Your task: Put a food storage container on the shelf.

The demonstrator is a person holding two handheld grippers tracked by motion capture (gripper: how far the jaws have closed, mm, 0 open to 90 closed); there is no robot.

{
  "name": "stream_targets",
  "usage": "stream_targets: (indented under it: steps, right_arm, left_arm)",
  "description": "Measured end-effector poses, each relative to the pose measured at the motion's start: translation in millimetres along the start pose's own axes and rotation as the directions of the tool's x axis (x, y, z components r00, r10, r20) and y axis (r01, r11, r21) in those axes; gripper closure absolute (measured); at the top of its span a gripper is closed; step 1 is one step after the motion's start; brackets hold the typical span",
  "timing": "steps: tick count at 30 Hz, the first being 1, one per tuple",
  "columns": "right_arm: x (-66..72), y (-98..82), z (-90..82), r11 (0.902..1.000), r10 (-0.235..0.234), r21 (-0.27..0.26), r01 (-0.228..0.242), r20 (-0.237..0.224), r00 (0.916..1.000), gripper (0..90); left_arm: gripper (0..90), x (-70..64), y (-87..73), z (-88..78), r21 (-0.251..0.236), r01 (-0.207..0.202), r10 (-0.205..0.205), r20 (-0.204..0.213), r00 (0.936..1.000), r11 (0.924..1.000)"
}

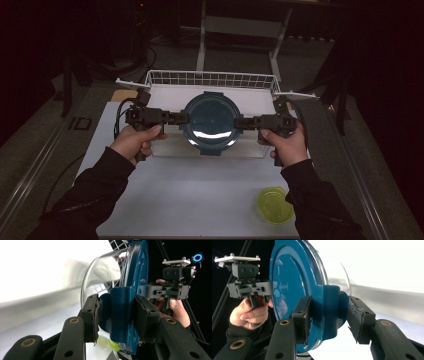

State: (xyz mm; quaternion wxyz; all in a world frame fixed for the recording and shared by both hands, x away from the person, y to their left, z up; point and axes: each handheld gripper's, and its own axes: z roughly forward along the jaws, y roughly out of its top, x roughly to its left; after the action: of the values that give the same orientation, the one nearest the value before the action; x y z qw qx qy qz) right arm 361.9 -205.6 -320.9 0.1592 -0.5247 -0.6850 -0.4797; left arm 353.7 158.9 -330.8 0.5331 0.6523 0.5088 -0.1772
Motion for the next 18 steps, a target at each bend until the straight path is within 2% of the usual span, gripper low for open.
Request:
stream_targets:
  steps: [11, 18]
  right_arm:
    - [-15.0, 25.3, 1.9, 0.9991, 0.041, -0.017, -0.040, 0.015, 0.9991, 54.9]
    - [-14.8, 39.0, 3.2, 0.9980, 0.058, -0.028, -0.057, 0.036, 0.9977, 54.8]
  left_arm:
    - [57.1, 10.5, 31.1, 17.1, 0.005, 0.014, -0.014, -0.008, 0.9999, 0.9999]
    - [56.8, 18.4, 42.8, 21.9, -0.005, 0.038, -0.038, 0.010, 0.9992, 0.9993]
